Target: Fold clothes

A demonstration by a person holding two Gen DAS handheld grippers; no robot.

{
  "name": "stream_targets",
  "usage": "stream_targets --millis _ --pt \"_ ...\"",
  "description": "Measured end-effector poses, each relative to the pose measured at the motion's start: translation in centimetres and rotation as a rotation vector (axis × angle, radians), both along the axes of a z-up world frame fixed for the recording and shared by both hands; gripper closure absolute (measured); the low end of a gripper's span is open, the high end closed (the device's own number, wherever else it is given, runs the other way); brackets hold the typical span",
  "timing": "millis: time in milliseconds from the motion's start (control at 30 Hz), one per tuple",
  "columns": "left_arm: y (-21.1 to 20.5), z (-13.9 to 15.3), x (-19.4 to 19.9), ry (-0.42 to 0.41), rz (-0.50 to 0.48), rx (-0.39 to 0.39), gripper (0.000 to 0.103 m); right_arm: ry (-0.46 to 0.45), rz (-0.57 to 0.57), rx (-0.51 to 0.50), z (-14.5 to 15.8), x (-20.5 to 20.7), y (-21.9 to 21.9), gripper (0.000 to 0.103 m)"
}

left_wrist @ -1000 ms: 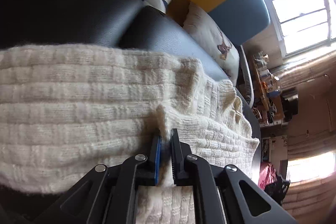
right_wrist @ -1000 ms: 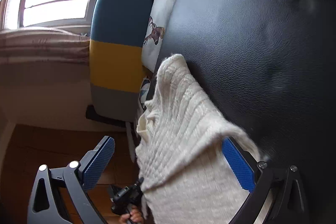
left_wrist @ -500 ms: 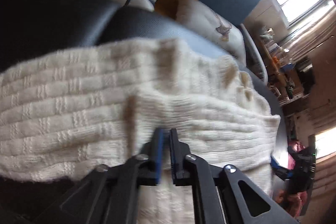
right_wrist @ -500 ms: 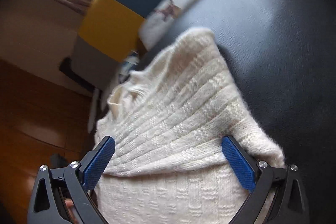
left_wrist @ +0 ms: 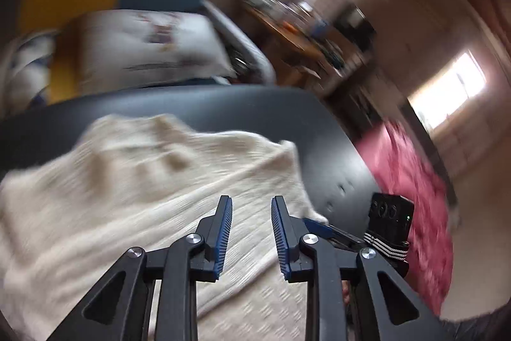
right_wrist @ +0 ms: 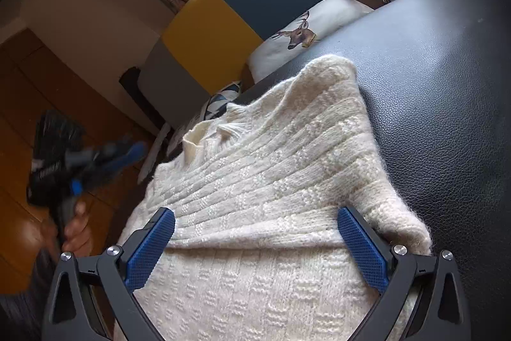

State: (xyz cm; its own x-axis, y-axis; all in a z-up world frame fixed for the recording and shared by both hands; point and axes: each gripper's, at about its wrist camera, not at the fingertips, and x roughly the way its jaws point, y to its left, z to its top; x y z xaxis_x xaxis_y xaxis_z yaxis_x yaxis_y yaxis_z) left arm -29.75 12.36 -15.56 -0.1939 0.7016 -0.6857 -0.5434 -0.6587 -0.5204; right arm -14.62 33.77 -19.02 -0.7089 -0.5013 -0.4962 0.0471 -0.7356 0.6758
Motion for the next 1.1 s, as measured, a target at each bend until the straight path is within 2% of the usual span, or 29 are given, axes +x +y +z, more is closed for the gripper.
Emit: stream_targets --millis 100,200,533,667,700,733,767,833,867,933,967,1100 --pt "5.9 -0.7 -2.6 -0.013 -0.139 -0.055 0.077 0.018 0.011 -0.047 -0.3 0.2 0.6 0.0" --pt "9.8 -2.1 -5.5 -0.059 -0.238 -0.09 0.076 0.035 0.027 -0.081 -0.4 0.4 1.0 0.0" --pt "15.1 -6.3 -10.0 -0.162 -0.45 -0.133 0.067 0.06 0.039 -0.121 -0.5 0.6 1.3 0.0" --pt "15.8 -7.4 -10.3 -0.227 -0.494 -0.118 0.07 0.061 0.037 -0.117 -0.5 0.7 1.2 0.0" --pt "16.0 -7.3 -9.8 -0.212 -0.504 -0.115 0.078 0.06 0.036 -0.113 -0.4 0.7 1.2 0.0" --pt "16.0 -6.9 -9.2 -0.183 -0.513 -0.107 0.093 0.059 0.035 -0.107 -0.4 0.7 1.1 0.0" --pt "15.9 -6.3 -8.4 -0.127 -0.514 -0.099 0.098 0.058 0.034 -0.102 -0.4 0.7 1.0 0.0" --pt "15.8 -5.2 -7.1 -0.007 -0.489 -0.112 0.097 0.057 0.031 -0.092 -0.4 0.7 0.9 0.0" --pt "15.9 -5.2 -6.7 0.049 -0.466 -0.146 0.097 0.056 0.03 -0.087 -0.4 0.6 0.8 0.0" --pt "16.4 -7.0 -6.5 0.138 -0.421 -0.294 0.096 0.054 0.029 -0.079 -0.3 0.6 0.8 0.0" --pt "16.5 -7.6 -6.3 0.17 -0.407 -0.336 0.096 0.053 0.028 -0.078 -0.3 0.6 0.8 0.0" --pt "16.1 -7.4 -5.6 0.218 -0.36 -0.327 0.095 0.052 0.026 -0.072 -0.3 0.6 0.8 0.0"
